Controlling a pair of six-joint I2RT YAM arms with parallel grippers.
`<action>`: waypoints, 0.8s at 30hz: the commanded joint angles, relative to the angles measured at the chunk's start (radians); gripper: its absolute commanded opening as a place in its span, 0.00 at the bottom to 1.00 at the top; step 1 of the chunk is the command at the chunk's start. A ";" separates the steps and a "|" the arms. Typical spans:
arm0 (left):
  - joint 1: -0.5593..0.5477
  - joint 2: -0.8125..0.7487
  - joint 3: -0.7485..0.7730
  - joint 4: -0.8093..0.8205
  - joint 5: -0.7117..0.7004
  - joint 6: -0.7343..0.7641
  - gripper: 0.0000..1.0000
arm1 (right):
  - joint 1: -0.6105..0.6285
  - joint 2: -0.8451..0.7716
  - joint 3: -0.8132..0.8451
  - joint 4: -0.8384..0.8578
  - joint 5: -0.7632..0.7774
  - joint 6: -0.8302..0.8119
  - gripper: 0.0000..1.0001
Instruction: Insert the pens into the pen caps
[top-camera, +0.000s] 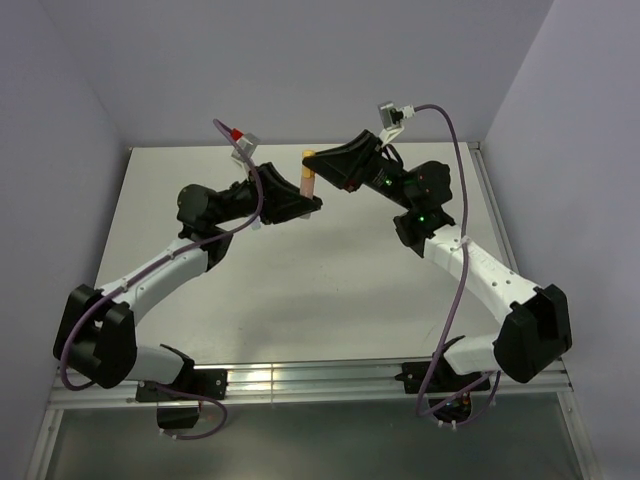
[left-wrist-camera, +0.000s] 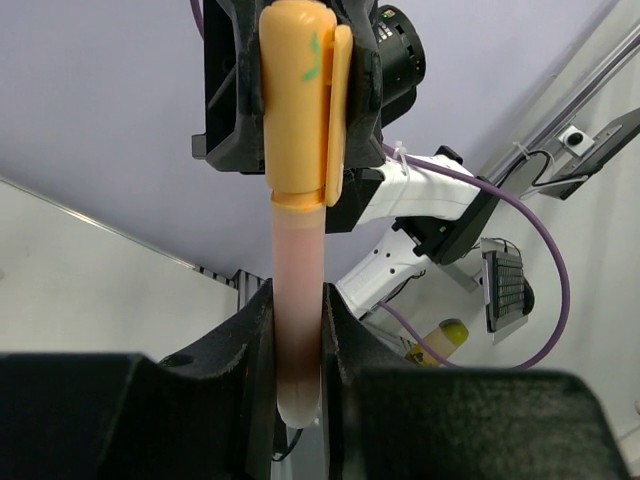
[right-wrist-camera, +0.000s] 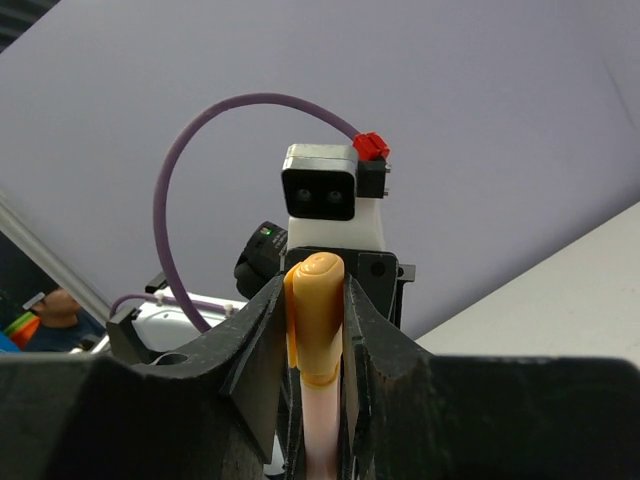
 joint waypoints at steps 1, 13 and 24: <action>0.009 -0.042 0.070 -0.071 -0.127 0.100 0.00 | 0.075 -0.049 0.033 -0.116 -0.159 -0.082 0.00; -0.023 -0.089 0.070 -0.096 -0.135 0.154 0.00 | 0.089 -0.069 0.021 -0.055 -0.176 -0.082 0.14; -0.030 -0.091 0.070 -0.090 -0.125 0.162 0.00 | 0.089 -0.085 0.017 -0.056 -0.165 -0.094 0.29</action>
